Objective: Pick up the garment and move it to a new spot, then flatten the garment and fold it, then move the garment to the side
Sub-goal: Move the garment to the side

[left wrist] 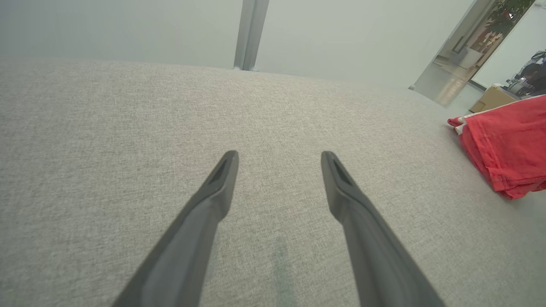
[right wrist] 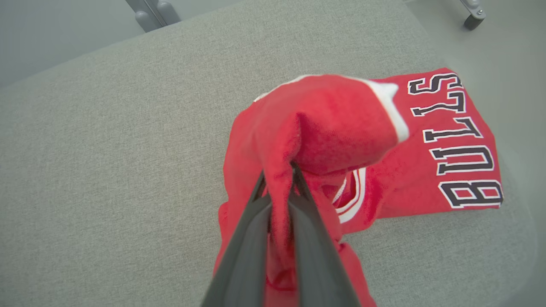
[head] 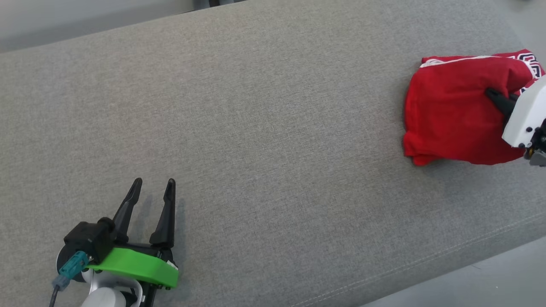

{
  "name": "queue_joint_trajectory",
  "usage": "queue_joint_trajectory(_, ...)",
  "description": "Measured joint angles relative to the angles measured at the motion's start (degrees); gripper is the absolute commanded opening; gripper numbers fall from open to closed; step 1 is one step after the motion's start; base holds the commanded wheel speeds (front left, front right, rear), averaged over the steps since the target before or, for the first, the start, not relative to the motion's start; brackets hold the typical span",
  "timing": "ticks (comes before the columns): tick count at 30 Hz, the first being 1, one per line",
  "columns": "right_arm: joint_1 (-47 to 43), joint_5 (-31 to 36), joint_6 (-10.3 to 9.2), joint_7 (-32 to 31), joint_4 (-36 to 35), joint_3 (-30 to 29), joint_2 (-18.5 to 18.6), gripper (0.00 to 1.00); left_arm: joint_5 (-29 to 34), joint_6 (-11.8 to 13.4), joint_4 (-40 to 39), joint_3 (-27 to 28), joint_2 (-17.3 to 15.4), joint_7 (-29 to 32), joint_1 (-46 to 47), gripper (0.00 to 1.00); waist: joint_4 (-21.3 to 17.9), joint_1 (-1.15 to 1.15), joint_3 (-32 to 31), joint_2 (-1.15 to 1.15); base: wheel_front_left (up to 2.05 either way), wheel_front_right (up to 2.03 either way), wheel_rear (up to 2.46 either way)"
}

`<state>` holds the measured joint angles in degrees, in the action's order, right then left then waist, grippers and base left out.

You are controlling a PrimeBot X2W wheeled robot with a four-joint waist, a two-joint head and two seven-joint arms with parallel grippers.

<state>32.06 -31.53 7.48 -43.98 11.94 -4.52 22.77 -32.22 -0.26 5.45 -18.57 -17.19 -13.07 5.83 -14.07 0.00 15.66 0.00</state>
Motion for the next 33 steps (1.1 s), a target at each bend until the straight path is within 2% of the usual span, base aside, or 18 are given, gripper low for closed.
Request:
queue_joint_trajectory(9, 7.1, 0.8, 0.00, -8.1, -1.0, 1.1, 3.9, 0.00, -0.3, -0.8, 2.0, -0.2, 0.8, -0.6, 1.3, 1.00, 4.6, 0.00, 2.1, 0.00, 0.00, 0.00, 0.00)
queue_joint_trajectory(14, 8.0, -0.3, 0.00, -13.1, -1.8, 1.6, 4.7, 0.00, -0.3, -1.1, 2.8, -0.1, 1.3, -1.0, 1.9, 1.00, 6.5, 0.00, 2.8, 0.00, 0.00, 0.00, 0.00)
queue_joint_trajectory(20, 6.8, -0.5, 0.00, -16.5, -3.1, -1.3, 7.0, 0.00, -0.3, -1.2, 3.5, 0.2, 1.5, -1.2, 1.9, 1.00, 7.0, 0.00, 3.4, 0.00, 0.00, 0.00, 0.00)
queue_joint_trajectory(28, 4.4, 5.6, 0.00, -16.3, -2.5, -5.5, 10.8, 0.00, -0.2, -1.4, 3.7, 0.1, 1.2, -1.4, 2.8, 1.00, 6.6, 0.00, 4.6, 0.00, 0.00, 0.00, 0.00)
queue_joint_trajectory(33, 2.7, 12.6, 0.01, -8.3, -0.1, -5.0, 13.2, 0.00, 0.1, -1.7, 3.5, -0.2, 0.7, -0.8, 4.3, 1.00, 6.8, 0.00, 6.1, 0.00, 0.00, 0.00, 0.00)
